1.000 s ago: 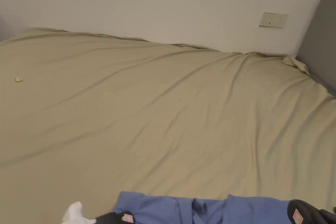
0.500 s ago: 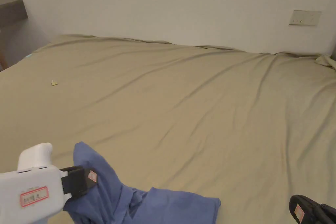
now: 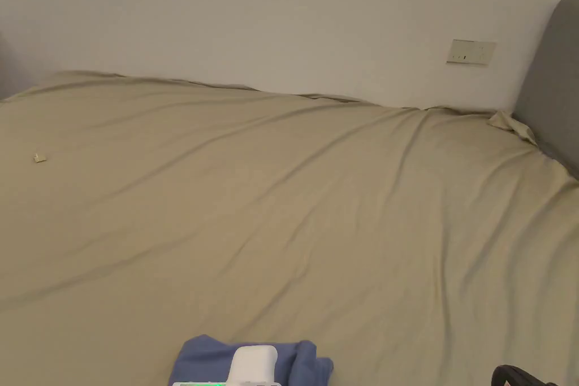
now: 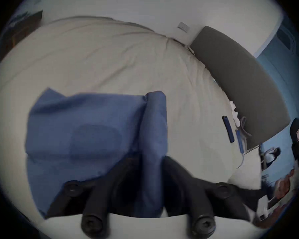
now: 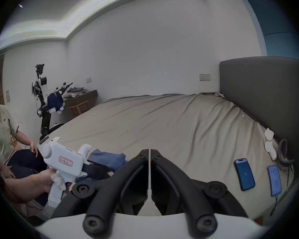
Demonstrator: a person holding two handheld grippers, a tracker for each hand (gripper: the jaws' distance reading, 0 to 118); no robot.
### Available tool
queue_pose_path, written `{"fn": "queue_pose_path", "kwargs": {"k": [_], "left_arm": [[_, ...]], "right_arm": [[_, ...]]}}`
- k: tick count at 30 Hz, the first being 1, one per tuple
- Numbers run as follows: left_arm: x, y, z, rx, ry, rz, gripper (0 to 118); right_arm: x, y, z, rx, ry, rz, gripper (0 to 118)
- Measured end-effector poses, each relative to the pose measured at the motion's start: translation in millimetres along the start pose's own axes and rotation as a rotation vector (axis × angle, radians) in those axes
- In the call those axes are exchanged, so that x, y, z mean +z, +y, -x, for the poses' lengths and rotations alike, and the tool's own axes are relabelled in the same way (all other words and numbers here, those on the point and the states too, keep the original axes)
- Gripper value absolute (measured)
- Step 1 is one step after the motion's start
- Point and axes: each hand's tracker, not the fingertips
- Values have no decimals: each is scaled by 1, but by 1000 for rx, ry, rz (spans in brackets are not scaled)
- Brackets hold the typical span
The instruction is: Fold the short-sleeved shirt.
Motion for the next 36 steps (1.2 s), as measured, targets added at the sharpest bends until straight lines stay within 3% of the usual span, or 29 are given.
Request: {"fn": "queue_pose_path", "kwargs": {"k": [1, 2, 4, 7, 9, 10, 11, 12, 13, 14, 16, 20, 26, 29, 31, 34, 36], "left_arm": [[3, -1, 3, 53, -45, 15, 88], [9, -1, 6, 95, -129, 28, 110], [30, -2, 14, 138, -261, -16, 111], [55, -7, 31, 109, -280, -152, 111], [52, -16, 51, 151, -250, -222, 99], [47, -19, 61, 201, -241, -222, 78], [39, -25, 69, 264, -264, -208, 70], [30, -31, 76, 330, -310, -201, 70], [20, -36, 80, 375, -337, -183, 41], [11, -43, 81, 405, -347, -172, 23], [-7, -52, 75, 360, -374, -153, 23], [-22, -65, 50, 230, -241, -172, 13], [-2, -59, 52, 297, -248, -156, 12], [52, -54, 64, 336, -402, -284, 12], [97, -50, 80, 291, -465, -394, 12], [137, -44, 119, 273, -310, -492, 12], [147, -40, 150, 296, -252, -480, 12]], "right_arm": [[0, 0, -1, -4, -3, 3, 4], [-1, 0, -1, -6, -5, 6, 4], [-2, -1, -2, -13, -5, 15, 4], [-6, -3, 2, -13, 5, 24, 4], [-9, -4, 7, -9, 26, 29, 4], [-10, -4, 9, -5, 38, 32, 4], [-10, -4, 12, 2, 46, 33, 4], [-10, -5, 15, 10, 53, 33, 4], [-11, -5, 18, 13, 56, 35, 4], [-11, -5, 20, 15, 62, 35, 4], [-13, -5, 23, 11, 77, 41, 4], [-19, -6, 30, 15, 86, 57, 4], [-42, -8, 42, 24, 145, 96, 4], [-72, -8, 47, -17, 280, 131, 4], [-107, -13, 52, -74, 431, 191, 4], [-171, -36, 66, -213, 635, 340, 4], [-212, -57, 79, -266, 702, 439, 4]]}}
